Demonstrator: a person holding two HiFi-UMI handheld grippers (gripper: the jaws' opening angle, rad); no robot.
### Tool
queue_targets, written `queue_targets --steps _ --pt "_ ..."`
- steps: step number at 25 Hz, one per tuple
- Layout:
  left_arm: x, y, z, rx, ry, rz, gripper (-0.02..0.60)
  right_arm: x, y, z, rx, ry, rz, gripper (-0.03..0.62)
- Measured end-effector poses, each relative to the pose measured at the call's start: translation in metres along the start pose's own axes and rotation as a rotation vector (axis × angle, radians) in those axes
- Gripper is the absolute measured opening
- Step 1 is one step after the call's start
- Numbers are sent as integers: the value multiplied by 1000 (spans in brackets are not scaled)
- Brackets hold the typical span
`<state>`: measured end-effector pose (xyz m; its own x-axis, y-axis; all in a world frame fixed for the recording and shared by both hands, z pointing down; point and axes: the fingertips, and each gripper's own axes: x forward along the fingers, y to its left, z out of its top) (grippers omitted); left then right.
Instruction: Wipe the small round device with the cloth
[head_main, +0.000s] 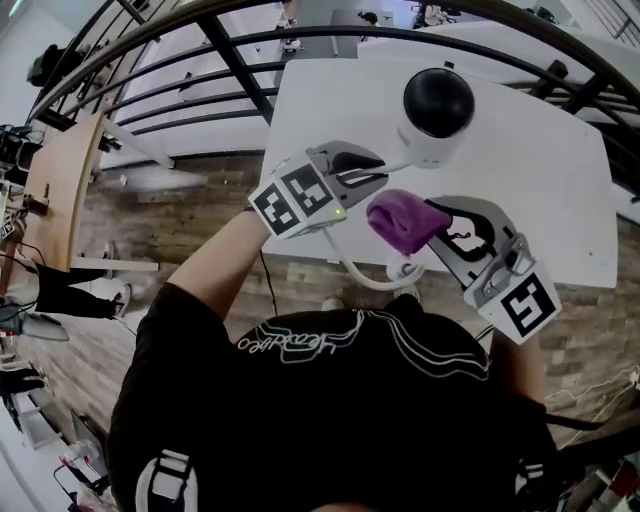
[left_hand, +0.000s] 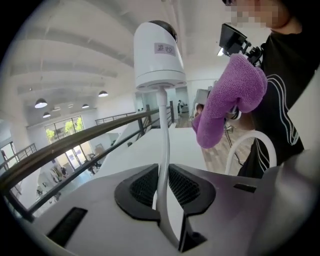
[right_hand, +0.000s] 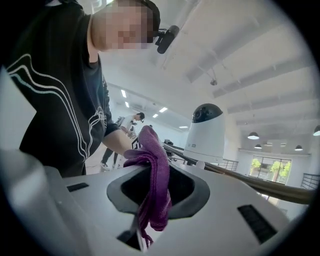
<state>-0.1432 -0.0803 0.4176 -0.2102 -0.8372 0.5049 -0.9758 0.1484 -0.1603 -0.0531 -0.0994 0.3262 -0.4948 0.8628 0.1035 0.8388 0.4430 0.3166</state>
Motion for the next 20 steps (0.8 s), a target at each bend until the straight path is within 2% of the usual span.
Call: queue_targets --steps 4,6,12,18,20 --pt "5 6 11 -12 -33 -84 63 -2 -6 8 20 42 -146 72" --pt "7 13 22 -29 -40 -116 61 -6 -17 15 24 66 -191 72" --pt "0 19 27 -73 -40 -166 60 -1 -22 27 -19 98 -174 72" --pt "-16 19 30 -56 -49 -211 58 20 -16 45 -3 140 -206 72" --pt "-6 20 37 -46 -65 -241 58 18 -24 43 2 165 -246 72"
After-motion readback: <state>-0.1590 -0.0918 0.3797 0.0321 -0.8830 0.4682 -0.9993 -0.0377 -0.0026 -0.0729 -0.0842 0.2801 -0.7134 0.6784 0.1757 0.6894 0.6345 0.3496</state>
